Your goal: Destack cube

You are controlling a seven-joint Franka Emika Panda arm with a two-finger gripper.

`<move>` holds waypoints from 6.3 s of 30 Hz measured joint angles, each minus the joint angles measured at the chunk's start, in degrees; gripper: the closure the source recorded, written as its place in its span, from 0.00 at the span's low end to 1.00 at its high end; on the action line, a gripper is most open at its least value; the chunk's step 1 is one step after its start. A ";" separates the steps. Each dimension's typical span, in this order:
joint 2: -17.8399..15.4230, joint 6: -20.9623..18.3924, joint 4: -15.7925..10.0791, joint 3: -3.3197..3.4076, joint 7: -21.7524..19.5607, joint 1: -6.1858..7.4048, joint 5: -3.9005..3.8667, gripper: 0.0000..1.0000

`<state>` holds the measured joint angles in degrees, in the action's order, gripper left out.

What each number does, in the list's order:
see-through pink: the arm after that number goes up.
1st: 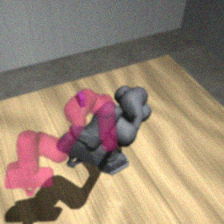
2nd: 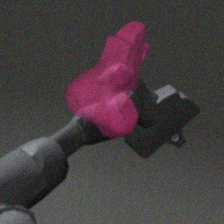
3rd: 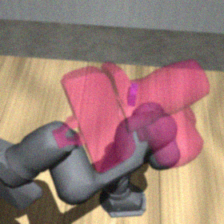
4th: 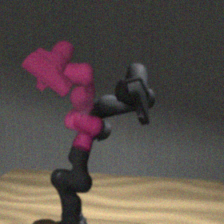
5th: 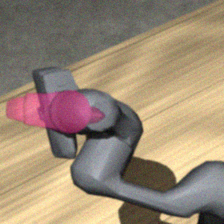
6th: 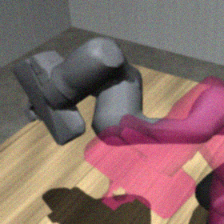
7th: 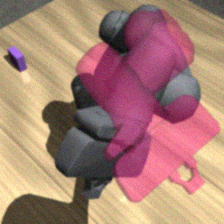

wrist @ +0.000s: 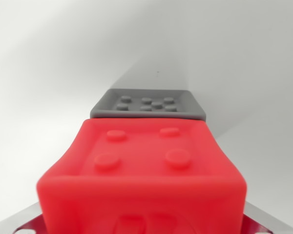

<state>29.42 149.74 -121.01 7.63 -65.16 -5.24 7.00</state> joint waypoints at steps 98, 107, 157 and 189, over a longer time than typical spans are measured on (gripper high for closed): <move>7.07 -15.82 23.29 1.10 9.93 -7.07 -0.34 1.00; 9.97 -13.73 23.48 0.75 10.26 -7.22 0.19 1.00; 19.15 -7.10 26.25 -1.01 10.55 -8.64 0.62 0.00; 19.24 -7.06 26.29 -1.03 10.55 -8.67 0.62 0.00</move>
<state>48.65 142.68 -94.72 6.60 -54.61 -13.90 7.62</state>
